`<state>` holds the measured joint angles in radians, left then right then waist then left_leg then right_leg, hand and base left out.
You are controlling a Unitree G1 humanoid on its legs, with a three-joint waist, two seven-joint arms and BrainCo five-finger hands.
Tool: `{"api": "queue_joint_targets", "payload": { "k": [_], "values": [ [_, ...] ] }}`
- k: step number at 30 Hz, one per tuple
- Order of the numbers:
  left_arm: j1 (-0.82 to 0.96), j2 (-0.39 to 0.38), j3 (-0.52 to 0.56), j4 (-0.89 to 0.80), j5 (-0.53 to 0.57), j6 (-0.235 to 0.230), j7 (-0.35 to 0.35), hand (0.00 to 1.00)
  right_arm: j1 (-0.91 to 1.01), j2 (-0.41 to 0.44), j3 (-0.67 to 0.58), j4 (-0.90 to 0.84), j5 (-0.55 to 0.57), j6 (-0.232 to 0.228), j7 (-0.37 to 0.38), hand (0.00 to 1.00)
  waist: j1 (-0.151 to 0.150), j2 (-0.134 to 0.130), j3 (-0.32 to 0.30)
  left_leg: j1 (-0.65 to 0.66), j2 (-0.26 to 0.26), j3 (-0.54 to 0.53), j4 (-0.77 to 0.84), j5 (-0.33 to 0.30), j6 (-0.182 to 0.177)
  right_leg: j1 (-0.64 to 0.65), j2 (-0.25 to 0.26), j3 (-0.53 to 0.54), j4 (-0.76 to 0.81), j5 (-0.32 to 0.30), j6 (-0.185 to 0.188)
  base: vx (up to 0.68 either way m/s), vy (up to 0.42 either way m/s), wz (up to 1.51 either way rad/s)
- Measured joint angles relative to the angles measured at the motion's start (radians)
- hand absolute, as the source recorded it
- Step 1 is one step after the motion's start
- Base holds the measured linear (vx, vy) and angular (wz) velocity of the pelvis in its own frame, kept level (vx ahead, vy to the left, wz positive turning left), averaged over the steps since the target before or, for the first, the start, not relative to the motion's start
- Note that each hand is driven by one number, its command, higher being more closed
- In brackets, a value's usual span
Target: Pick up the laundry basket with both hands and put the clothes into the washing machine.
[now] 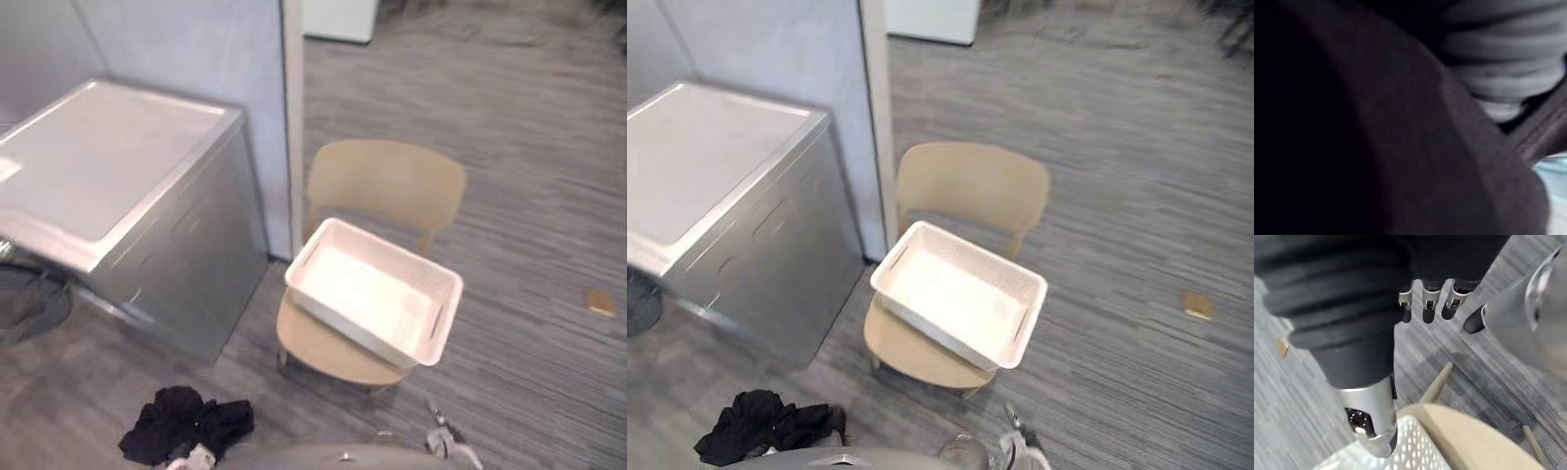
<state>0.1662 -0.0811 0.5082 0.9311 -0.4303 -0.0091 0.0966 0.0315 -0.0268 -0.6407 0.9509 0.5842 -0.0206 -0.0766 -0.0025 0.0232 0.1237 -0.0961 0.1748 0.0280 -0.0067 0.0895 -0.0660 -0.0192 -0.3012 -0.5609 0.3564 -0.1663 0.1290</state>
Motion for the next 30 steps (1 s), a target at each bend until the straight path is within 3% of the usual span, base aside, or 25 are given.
{"api": "queue_joint_targets", "payload": {
  "k": [1, 3, 4, 5, 6, 9, 11, 12, 13, 14, 15, 16, 17, 18, 19, 22, 24, 26, 27, 28, 29, 30],
  "values": [
    [-0.006, 0.0, 0.002, -0.001, -0.001, 0.0, 0.005, 1.0, 0.001, -0.002, -0.001, -0.003, 0.003, -0.007, -0.003, 0.0, -0.005, -0.004, 0.002, -0.007, 0.016, 0.082, 0.019, -0.01, 0.02, 0.021, -0.035, -0.038, 0.01, -0.003, 0.004, -0.01, 0.009, 1.08],
    [-0.005, -0.002, 0.001, 0.0, -0.001, -0.005, 0.009, 1.0, 0.005, -0.022, -0.01, 0.006, 0.008, -0.007, -0.025, 0.0, -0.009, -0.005, 0.004, -0.002, 0.033, 0.138, 0.146, -0.031, 0.022, 0.062, -0.09, -0.077, 0.033, -0.004, 0.012, 0.04, 0.048, 0.74],
    [-0.005, -0.002, 0.0, 0.001, -0.001, -0.008, 0.01, 1.0, 0.007, -0.026, -0.012, 0.01, 0.008, -0.006, -0.029, 0.0, -0.011, -0.004, 0.003, 0.002, 0.039, 0.147, 0.166, -0.048, 0.007, 0.072, -0.103, -0.085, 0.039, -0.004, 0.017, 0.04, 0.127, 0.54],
    [-0.006, -0.002, -0.004, 0.002, 0.0, -0.012, 0.01, 1.0, 0.009, -0.027, -0.02, 0.012, 0.007, -0.007, -0.037, 0.0, -0.017, -0.003, 0.004, 0.01, 0.039, 0.161, 0.164, -0.072, -0.035, 0.081, -0.119, -0.096, 0.046, -0.002, 0.03, 0.0, 0.181, 0.37],
    [-0.025, 0.005, -0.01, 0.002, 0.0, -0.012, 0.01, 1.0, 0.006, -0.016, -0.05, 0.033, 0.007, -0.005, -0.038, 0.0, -0.011, -0.02, 0.01, 0.003, 0.014, 0.166, 0.163, -0.074, -0.056, 0.091, -0.146, -0.103, 0.038, 0.011, 0.039, -0.02, 0.203, 0.32],
    [-0.045, 0.082, -0.11, 0.004, 0.002, -0.012, 0.011, 1.0, 0.008, 0.052, -0.078, 0.108, 0.008, 0.004, -0.043, 0.0, -0.015, -0.073, 0.004, -0.021, -0.034, 0.161, 0.145, -0.076, -0.064, 0.128, -0.153, -0.148, -0.075, 0.088, 0.032, 0.01, 0.202, 0.4],
    [-0.059, 0.101, -0.169, 0.001, 0.004, -0.011, 0.006, 1.0, 0.031, 0.048, -0.069, 0.128, 0.013, 0.001, -0.042, 0.0, -0.015, -0.067, 0.008, -0.093, -0.041, 0.143, 0.256, -0.121, -0.051, 0.145, -0.148, -0.17, -0.107, 0.126, 0.03, 0.01, 0.199, 0.44],
    [-0.079, 0.101, -0.209, -0.005, 0.008, -0.01, 0.005, 1.0, 0.034, 0.023, -0.068, 0.138, 0.02, 0.003, -0.042, 0.0, -0.012, -0.043, 0.023, -0.159, -0.047, 0.122, 0.378, -0.189, -0.029, 0.165, -0.147, -0.178, -0.111, 0.156, 0.037, -0.03, 0.246, 0.44],
    [-0.08, 0.101, -0.228, -0.005, 0.014, -0.01, 0.005, 1.0, 0.036, 0.017, -0.064, 0.142, 0.02, 0.005, -0.042, 0.0, -0.011, -0.037, 0.026, -0.173, -0.059, 0.115, 0.412, -0.214, -0.013, 0.171, -0.158, -0.182, -0.102, 0.169, 0.036, -0.02, 0.342, 0.52],
    [-0.09, 0.101, -0.257, -0.006, 0.033, -0.01, 0.003, 1.0, 0.042, -0.003, -0.047, 0.158, 0.029, 0.009, -0.041, 0.0, -0.012, -0.033, 0.027, -0.172, -0.091, 0.11, 0.426, -0.232, 0.011, 0.17, -0.198, -0.167, -0.065, 0.209, -0.004, 0.04, 0.358, 0.5],
    [-0.095, 0.099, -0.285, -0.007, 0.046, -0.011, 0.001, 1.0, 0.04, -0.01, -0.045, 0.163, 0.04, 0.012, -0.041, 0.0, -0.011, -0.023, 0.026, -0.157, -0.12, 0.109, 0.406, -0.235, 0.027, 0.143, -0.231, -0.113, -0.014, 0.276, -0.104, 0.06, 0.371, 0.45],
    [-0.095, 0.098, -0.304, -0.007, 0.051, -0.011, 0.0, 1.0, 0.041, -0.01, -0.034, 0.163, 0.04, 0.014, -0.041, 0.0, -0.012, -0.017, 0.026, -0.138, -0.137, 0.11, 0.386, -0.234, 0.036, 0.117, -0.237, -0.065, 0.015, 0.316, -0.168, 0.1, 0.364, 0.32],
    [-0.097, 0.098, -0.333, -0.006, 0.072, -0.011, 0.001, 1.0, 0.038, -0.006, -0.007, 0.161, 0.043, 0.004, -0.041, 0.0, -0.014, -0.01, 0.039, -0.092, -0.155, 0.102, 0.331, -0.215, 0.066, 0.05, -0.23, 0.08, 0.129, 0.303, -0.205, 0.09, 0.24, 0.21],
    [-0.1, 0.102, -0.336, -0.006, 0.082, -0.011, 0.001, 1.0, 0.034, 0.003, 0.0, 0.16, 0.048, 0.003, -0.038, 0.0, -0.016, -0.006, 0.049, -0.071, -0.159, 0.093, 0.304, -0.207, 0.077, 0.012, -0.199, 0.156, 0.213, 0.239, -0.178, 0.13, 0.266, 0.22],
    [-0.094, 0.113, -0.334, -0.006, 0.083, -0.011, 0.005, 1.0, 0.03, 0.036, 0.031, 0.156, 0.063, 0.001, -0.031, 0.0, -0.016, -0.016, 0.058, -0.013, -0.168, 0.084, 0.236, -0.18, 0.104, -0.06, -0.084, 0.253, 0.389, 0.099, -0.129, 0.09, 0.165, 0.18],
    [-0.08, 0.119, -0.332, -0.006, 0.094, -0.005, 0.003, 1.0, 0.056, 0.058, 0.1, 0.107, 0.086, -0.007, -0.017, 0.0, -0.02, -0.042, 0.064, 0.073, -0.202, 0.079, 0.149, -0.166, 0.119, -0.145, 0.061, 0.155, 0.518, -0.051, -0.132, 0.13, 0.128, 0.13],
    [-0.097, 0.107, -0.321, -0.006, 0.114, 0.0, 0.001, 1.0, 0.077, 0.06, 0.11, 0.061, 0.091, -0.015, -0.005, 0.0, -0.029, -0.037, 0.066, 0.075, -0.213, 0.061, 0.141, -0.165, 0.12, -0.198, 0.112, 0.127, 0.494, -0.079, -0.12, 0.09, 0.049, 0.38],
    [-0.127, 0.067, -0.289, 0.003, 0.145, 0.002, -0.004, 1.0, 0.114, 0.084, 0.126, 0.017, 0.111, -0.028, 0.004, 0.0, -0.055, -0.032, 0.069, 0.079, -0.224, 0.007, 0.134, -0.166, 0.12, -0.205, 0.154, 0.137, 0.356, -0.091, -0.12, 0.14, -0.014, 0.98],
    [-0.136, 0.045, -0.274, 0.001, 0.177, 0.002, -0.013, 1.0, 0.148, 0.096, 0.127, 0.006, 0.12, -0.033, 0.005, 0.0, -0.055, -0.039, 0.059, 0.092, -0.227, -0.007, 0.127, -0.175, 0.116, -0.186, 0.173, 0.202, 0.217, -0.058, -0.129, 0.15, -0.045, 0.77],
    [-0.137, 0.043, -0.273, 0.001, 0.181, 0.001, -0.014, 1.0, 0.154, 0.098, 0.127, 0.006, 0.12, -0.035, 0.005, 0.0, -0.053, -0.045, 0.055, 0.094, -0.227, -0.007, 0.127, -0.178, 0.114, -0.179, 0.175, 0.216, 0.185, -0.043, -0.13, 0.22, -0.102, 0.71],
    [-0.137, 0.041, -0.27, -0.001, 0.196, 0.001, -0.015, 1.0, 0.164, 0.105, 0.129, 0.017, 0.119, -0.029, 0.005, 0.0, -0.048, -0.068, 0.036, 0.1, -0.232, -0.001, 0.132, -0.192, 0.106, -0.127, 0.164, 0.252, 0.062, 0.069, -0.135, 0.22, -0.145, 0.58],
    [-0.138, 0.032, -0.265, 0.004, 0.201, 0.002, -0.017, 1.0, 0.172, 0.106, 0.123, 0.019, 0.117, -0.023, 0.003, 0.0, -0.048, -0.081, 0.022, 0.108, -0.217, 0.012, 0.146, -0.209, 0.095, -0.063, 0.176, 0.251, -0.019, 0.049, -0.125, 0.27, -0.178, 0.6]
  ]
}}
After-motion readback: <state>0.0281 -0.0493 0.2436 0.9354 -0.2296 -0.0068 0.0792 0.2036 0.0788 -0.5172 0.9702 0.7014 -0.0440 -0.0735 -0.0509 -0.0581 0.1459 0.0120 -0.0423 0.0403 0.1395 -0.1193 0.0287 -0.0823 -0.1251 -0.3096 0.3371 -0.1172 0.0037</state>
